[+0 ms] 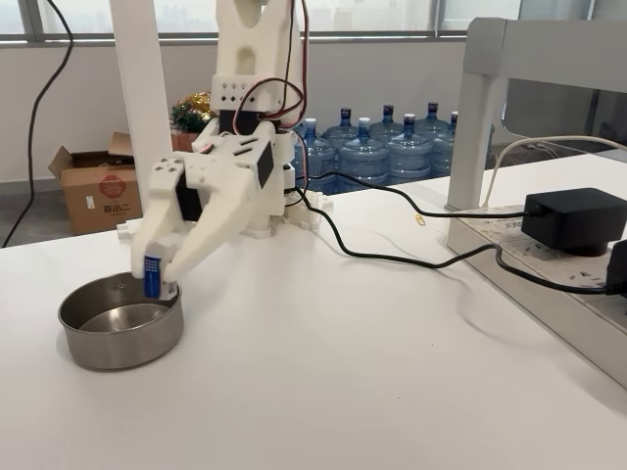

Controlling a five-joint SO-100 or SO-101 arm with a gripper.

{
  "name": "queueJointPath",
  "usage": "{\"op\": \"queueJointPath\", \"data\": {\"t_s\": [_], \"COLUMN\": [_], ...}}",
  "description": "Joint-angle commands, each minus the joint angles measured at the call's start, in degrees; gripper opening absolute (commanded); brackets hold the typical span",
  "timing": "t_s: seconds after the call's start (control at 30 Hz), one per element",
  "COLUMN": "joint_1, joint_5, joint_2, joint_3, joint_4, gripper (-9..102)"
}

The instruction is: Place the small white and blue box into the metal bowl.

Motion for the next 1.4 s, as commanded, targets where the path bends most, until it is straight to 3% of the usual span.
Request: {"op": "queueJointPath", "data": {"t_s": [0.0, 0.23, 0.43, 0.8, 0.93, 1.07, 1.23, 1.37], "joint_1": [4.31, 7.47, 6.68, 6.24, 1.05, -7.38, -17.14, -23.64], "joint_5": [-0.26, -0.26, 0.35, -0.18, -0.26, -0.35, -1.14, -10.63], "joint_2": [1.67, 1.49, 1.58, 1.76, 4.66, 7.65, 9.67, 9.23], "joint_3": [0.00, 0.70, 2.11, 2.37, 3.16, 4.83, 5.19, 5.10], "joint_4": [-0.70, -0.70, -0.70, -0.62, -0.53, -0.70, 0.00, 0.00], "gripper": [2, 3, 11, 11, 8, -3, -3, -3]}}
